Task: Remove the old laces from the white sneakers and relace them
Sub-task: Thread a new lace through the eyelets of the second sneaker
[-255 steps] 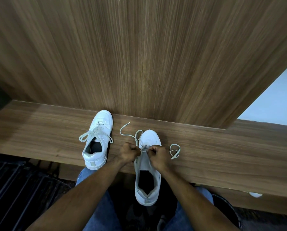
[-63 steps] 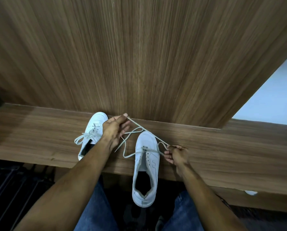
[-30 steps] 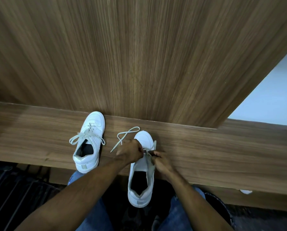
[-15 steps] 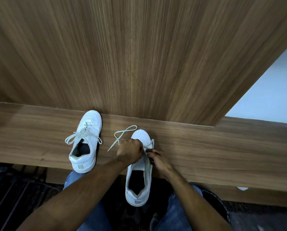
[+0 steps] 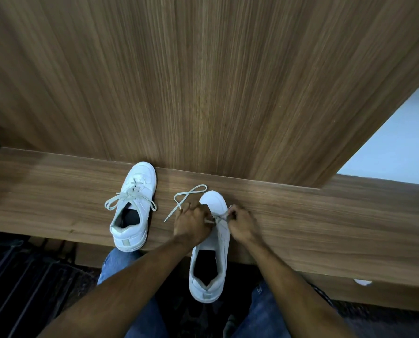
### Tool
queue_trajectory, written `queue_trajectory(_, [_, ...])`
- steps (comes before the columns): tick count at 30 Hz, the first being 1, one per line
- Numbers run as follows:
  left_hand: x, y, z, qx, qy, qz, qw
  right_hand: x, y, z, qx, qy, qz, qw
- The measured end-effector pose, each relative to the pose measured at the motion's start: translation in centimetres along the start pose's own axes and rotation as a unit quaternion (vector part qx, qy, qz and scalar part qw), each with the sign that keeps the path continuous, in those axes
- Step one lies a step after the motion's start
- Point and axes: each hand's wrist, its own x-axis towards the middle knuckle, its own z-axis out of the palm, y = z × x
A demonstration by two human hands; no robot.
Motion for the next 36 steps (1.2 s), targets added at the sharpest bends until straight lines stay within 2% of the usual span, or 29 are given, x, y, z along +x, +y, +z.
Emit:
queue_trajectory(2, [-0.2, -0.3, -0.3, -0.038, 0.011, -0.041, 0.998, 0.3, -0.3, -2.2, 0.124, 0.108, 0.037, 0.986])
queue_trajectory(4, [-0.3, -0.7, -0.5, -0.088, -0.01, -0.089, 0.992, 0.6, 0.0, -4.7, 0.25, 0.246, 0.072, 0.934])
queue_trajectory(6, [-0.4, -0.7, -0.8, -0.133, -0.036, -0.127, 0.982, 0.7, 0.6, -6.8, 0.259, 0.353, 0.08, 0.896])
queue_trajectory(7, [-0.4, -0.8, -0.8, -0.143, -0.043, -0.138, 0.979, 0.6, 1.1, -7.3, 0.241, 0.366, 0.089, 0.894])
queue_trajectory(10, [-0.5, -0.6, -0.9, -0.126, -0.039, -0.144, 0.981, -0.3, 1.6, -6.9, 0.13, 0.29, 0.088, 0.944])
queue_trajectory(13, [-0.2, -0.4, -1.2, -0.11, -0.031, -0.15, 0.982, -1.4, 2.2, -4.1, 0.049, 0.158, -0.001, 0.986])
queue_trajectory(15, [-0.1, -0.4, -1.3, -0.108, -0.04, -0.153, 0.981, -1.9, 1.7, -2.0, -0.017, 0.057, -0.081, 0.995])
queue_trajectory(17, [0.0, -0.4, -1.3, -0.109, -0.045, -0.159, 0.98, -2.4, 1.1, -0.2, -0.104, -0.029, -0.109, 0.988])
queue_trajectory(18, [0.0, -0.4, -1.4, -0.112, -0.045, -0.163, 0.979, -2.6, 0.7, 0.4, -0.151, -0.047, -0.118, 0.98])
queue_trajectory(20, [0.1, -0.5, -1.6, -0.124, -0.049, -0.168, 0.977, -2.9, 0.1, 0.7, -0.214, -0.039, -0.136, 0.967])
queue_trajectory(24, [0.2, -0.6, -1.7, -0.14, -0.058, -0.176, 0.973, -2.7, -0.9, -0.7, -0.253, -0.024, -0.145, 0.956])
queue_trajectory(30, [0.1, -0.3, -1.7, -0.128, -0.044, -0.17, 0.976, -2.3, -0.7, -0.9, -0.22, -0.077, -0.133, 0.963])
queue_trajectory(36, [0.0, -0.6, -2.0, -0.153, -0.055, -0.173, 0.971, -2.4, -0.6, 0.1, -0.185, -0.001, -0.12, 0.975])
